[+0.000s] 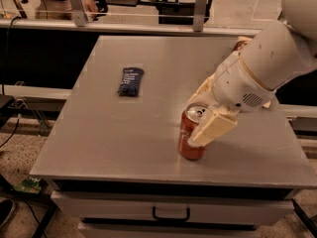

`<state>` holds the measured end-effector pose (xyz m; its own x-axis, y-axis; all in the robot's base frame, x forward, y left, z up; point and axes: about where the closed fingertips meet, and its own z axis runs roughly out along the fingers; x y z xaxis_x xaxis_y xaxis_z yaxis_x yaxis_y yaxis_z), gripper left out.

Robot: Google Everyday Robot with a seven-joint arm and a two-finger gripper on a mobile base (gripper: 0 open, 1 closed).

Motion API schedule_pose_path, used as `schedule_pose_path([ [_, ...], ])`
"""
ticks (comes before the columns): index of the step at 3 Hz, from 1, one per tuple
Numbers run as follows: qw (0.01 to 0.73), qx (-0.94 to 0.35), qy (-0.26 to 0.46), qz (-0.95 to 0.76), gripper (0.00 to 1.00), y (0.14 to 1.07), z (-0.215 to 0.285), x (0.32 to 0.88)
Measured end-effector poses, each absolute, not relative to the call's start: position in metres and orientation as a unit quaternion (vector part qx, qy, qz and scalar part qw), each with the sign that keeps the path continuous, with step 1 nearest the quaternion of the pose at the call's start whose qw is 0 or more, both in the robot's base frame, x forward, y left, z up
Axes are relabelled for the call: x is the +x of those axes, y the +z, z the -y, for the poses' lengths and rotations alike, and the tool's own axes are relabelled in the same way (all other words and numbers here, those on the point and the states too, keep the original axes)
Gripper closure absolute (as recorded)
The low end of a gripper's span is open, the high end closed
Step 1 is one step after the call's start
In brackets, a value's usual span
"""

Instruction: Move coke can near brown chip bag

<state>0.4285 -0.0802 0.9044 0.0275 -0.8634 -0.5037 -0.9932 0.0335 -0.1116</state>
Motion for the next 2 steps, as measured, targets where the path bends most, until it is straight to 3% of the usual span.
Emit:
schedule_pose_path([
  [2,0.240,-0.656,0.144,-0.701,0.99,0.923,0.096,0.471],
])
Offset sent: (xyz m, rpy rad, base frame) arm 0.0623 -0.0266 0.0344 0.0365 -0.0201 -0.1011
